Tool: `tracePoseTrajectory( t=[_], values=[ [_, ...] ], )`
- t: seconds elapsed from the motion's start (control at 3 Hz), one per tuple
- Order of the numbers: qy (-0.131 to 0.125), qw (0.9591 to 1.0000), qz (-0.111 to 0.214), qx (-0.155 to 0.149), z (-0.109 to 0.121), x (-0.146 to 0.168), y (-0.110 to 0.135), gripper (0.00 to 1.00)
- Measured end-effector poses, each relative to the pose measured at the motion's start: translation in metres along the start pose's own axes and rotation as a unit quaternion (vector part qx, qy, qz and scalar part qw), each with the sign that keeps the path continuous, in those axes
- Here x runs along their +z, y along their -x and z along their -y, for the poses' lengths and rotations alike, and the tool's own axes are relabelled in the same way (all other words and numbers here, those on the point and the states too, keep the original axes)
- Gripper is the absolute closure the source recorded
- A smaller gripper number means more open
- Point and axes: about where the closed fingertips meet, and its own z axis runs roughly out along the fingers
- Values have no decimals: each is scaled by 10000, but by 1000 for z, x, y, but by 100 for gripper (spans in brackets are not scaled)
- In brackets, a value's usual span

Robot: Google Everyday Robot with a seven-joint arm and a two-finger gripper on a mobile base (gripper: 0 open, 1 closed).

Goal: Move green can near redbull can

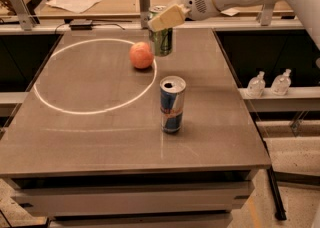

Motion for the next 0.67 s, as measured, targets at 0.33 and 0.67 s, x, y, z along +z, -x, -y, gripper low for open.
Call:
tracePoseTrajectory(
  t=[0.33, 0.67],
  values=[
    [-103, 9998, 0, 174, -17, -19, -8, 100],
    [-134, 9989, -48, 454, -42, -31, -19, 100]
  ],
)
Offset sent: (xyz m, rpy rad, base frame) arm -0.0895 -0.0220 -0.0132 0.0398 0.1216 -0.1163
